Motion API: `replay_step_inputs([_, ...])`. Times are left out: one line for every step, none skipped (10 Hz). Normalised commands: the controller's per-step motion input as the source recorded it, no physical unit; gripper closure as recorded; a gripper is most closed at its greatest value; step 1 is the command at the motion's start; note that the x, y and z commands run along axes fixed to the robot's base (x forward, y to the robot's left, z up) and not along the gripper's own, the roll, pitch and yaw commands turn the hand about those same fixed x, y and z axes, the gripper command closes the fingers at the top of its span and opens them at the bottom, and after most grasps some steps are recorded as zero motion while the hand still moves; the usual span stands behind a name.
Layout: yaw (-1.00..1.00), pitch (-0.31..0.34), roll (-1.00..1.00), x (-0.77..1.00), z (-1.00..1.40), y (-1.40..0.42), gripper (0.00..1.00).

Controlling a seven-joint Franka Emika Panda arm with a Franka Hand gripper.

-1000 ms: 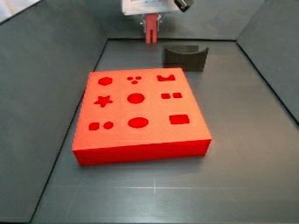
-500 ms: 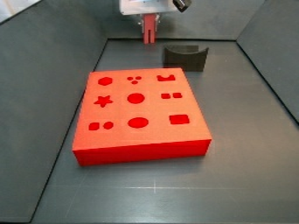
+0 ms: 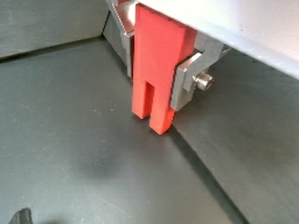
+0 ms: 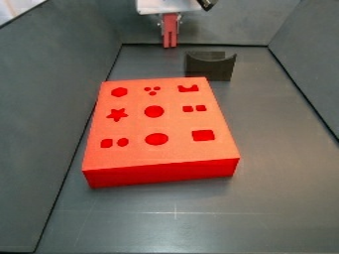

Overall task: Pick up the double-square object. Move up. Move to above the board. Insert the double-square object.
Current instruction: Move up, then move to above the board.

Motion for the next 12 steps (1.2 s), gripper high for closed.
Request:
replay_step_inputs([0.02,-0.002,0.01,-0.02,0.81,-0.01,1.00])
replay_step_inputs([0.02,0.002,0.04,-0.05,0.69,-0.01,1.00])
replay_step_inputs([0.00,0.014,0.06,-0.05,0.55,-0.03,1.00])
replay_step_inputs([0.00,0.042,0.08,-0.04,0.36,-0.02,1.00])
replay_step_inputs([0.00,0.070,0.09,-0.03,0.21,-0.02,1.00])
replay_step_inputs([0.06,-0.003,0.04,0.24,1.00,-0.18,1.00])
replay_step_inputs([0.06,0.010,0.04,0.24,1.00,-0.18,1.00])
replay_step_inputs([0.05,0.076,0.04,0.21,1.00,-0.16,1.00])
replay_step_inputs([0.04,0.105,0.04,0.20,1.00,-0.15,1.00])
replay_step_inputs([0.04,0.120,0.05,0.19,1.00,-0.14,1.00])
replay_step_inputs([0.03,0.125,0.06,0.17,1.00,-0.13,1.00])
replay_step_inputs([0.03,0.120,0.06,0.16,1.00,-0.12,1.00])
